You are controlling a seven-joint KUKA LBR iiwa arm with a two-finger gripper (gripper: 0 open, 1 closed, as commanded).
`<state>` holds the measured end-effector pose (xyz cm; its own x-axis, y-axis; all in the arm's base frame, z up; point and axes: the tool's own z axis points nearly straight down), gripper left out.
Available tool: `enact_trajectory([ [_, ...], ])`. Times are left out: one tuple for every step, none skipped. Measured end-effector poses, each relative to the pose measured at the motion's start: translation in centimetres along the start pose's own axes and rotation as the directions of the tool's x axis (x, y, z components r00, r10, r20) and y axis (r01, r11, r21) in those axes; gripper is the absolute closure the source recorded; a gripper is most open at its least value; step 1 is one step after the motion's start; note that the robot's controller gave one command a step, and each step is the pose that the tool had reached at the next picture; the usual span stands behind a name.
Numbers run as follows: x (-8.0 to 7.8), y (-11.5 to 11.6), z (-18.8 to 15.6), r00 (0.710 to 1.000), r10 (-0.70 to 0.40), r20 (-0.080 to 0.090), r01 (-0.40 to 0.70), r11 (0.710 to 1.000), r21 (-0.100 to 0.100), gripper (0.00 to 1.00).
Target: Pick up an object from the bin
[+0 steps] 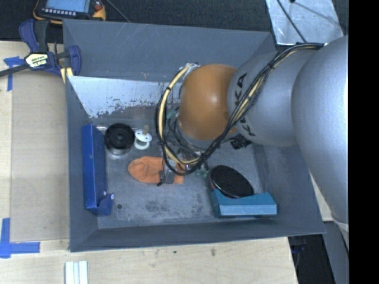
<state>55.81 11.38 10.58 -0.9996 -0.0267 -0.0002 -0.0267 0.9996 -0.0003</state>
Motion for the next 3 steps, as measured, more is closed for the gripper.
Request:
enact_trajectory([
  [-0.7,0.7,-0.9,1.000,-0.004,0.005,0.004,1.000,-0.001,1.00],
  [6.1,-0.6,3.5,0.969,-0.249,0.001,0.249,0.969,-0.001,1.00],
  [6.1,-0.6,3.5,0.969,-0.249,0.001,0.249,0.969,-0.001,1.00],
])
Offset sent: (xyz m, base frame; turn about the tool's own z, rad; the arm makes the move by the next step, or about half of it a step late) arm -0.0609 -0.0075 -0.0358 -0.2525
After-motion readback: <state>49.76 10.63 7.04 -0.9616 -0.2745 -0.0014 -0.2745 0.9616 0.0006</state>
